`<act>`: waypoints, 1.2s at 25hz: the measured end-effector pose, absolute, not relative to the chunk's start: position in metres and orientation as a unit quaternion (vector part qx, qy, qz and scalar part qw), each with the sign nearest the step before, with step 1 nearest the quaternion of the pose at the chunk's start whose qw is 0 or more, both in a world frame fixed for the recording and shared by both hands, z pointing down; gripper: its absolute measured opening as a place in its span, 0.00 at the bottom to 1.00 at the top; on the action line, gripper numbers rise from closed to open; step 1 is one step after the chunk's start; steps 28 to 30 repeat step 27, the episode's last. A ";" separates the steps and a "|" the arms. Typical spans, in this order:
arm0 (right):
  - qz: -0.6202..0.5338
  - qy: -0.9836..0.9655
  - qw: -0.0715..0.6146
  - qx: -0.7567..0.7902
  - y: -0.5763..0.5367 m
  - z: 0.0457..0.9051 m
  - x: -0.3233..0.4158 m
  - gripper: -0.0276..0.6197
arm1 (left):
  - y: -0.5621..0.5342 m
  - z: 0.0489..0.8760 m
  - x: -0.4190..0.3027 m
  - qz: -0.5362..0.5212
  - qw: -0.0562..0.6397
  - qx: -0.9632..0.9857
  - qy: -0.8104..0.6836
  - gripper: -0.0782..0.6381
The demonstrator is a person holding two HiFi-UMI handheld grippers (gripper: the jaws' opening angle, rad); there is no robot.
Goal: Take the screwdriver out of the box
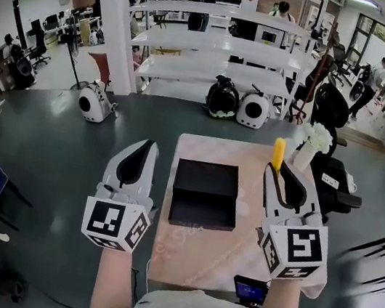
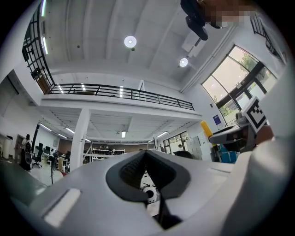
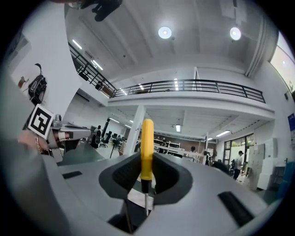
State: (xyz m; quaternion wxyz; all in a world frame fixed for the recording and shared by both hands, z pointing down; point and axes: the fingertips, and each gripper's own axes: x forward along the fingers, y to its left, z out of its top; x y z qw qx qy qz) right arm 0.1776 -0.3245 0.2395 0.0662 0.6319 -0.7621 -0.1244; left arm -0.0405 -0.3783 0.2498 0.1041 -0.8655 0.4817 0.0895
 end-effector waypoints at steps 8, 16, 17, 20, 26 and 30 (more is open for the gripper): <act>-0.113 -0.756 0.042 0.643 -0.318 0.234 0.183 0.18 | -0.373 0.243 -0.042 0.086 0.111 -0.863 0.484 0.12; -0.109 -0.749 0.043 0.652 -0.313 0.235 0.191 0.18 | -0.369 0.240 -0.041 0.090 0.113 -0.862 0.487 0.12; -0.109 -0.749 0.043 0.652 -0.312 0.235 0.192 0.18 | -0.369 0.240 -0.041 0.091 0.112 -0.861 0.487 0.12; -0.108 -0.748 0.044 0.653 -0.311 0.234 0.194 0.18 | -0.368 0.238 -0.041 0.092 0.112 -0.861 0.488 0.12; -0.106 -0.744 0.046 0.658 -0.307 0.236 0.202 0.18 | -0.364 0.235 -0.037 0.092 0.120 -0.863 0.482 0.12; -0.105 -0.743 0.046 0.659 -0.306 0.237 0.203 0.18 | -0.364 0.235 -0.037 0.092 0.121 -0.863 0.481 0.12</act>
